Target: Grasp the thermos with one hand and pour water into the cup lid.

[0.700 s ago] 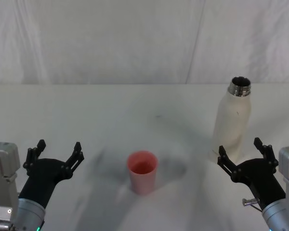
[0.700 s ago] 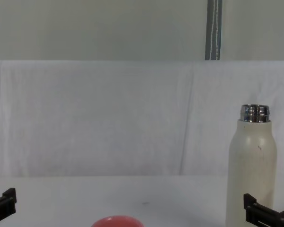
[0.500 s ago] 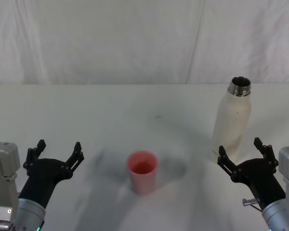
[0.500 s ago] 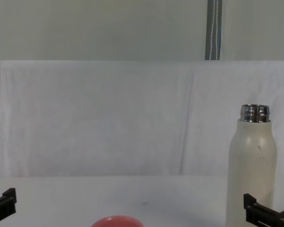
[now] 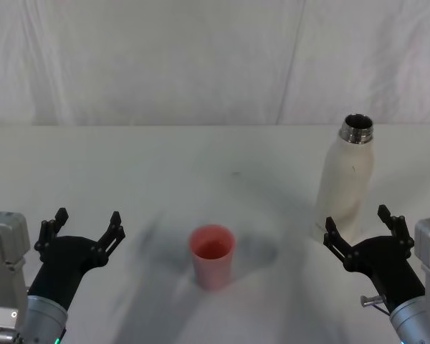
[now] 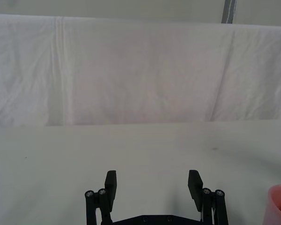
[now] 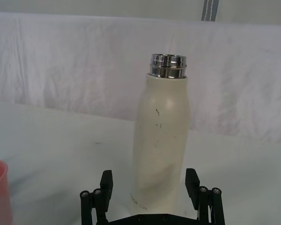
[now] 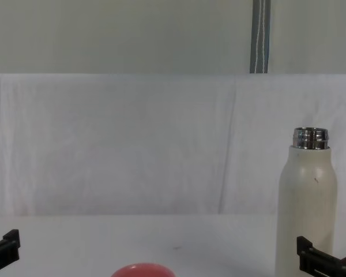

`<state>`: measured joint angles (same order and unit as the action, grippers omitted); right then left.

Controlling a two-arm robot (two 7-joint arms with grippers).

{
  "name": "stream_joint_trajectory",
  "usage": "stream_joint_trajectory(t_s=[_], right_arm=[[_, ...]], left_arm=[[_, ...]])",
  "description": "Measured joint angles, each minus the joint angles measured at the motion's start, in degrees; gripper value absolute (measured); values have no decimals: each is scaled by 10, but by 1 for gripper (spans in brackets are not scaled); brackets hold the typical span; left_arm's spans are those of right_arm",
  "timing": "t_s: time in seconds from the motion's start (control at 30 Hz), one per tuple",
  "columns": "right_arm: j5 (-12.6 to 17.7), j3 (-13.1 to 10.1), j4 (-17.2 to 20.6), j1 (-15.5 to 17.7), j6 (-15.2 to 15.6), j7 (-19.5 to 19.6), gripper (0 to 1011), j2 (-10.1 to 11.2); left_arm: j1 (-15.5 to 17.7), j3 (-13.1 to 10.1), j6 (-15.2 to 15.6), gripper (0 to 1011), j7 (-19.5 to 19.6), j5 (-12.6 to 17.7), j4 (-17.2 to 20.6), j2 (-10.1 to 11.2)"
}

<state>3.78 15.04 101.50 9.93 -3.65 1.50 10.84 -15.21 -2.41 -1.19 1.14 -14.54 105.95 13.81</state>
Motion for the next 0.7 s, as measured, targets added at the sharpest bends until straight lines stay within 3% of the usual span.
stream_joint_trajectory(t_s=[0.7], right_arm=[[0,0,0,0,0,0,1000,0]], left_arm=[[0,0,0,1001,0,0,0,0]])
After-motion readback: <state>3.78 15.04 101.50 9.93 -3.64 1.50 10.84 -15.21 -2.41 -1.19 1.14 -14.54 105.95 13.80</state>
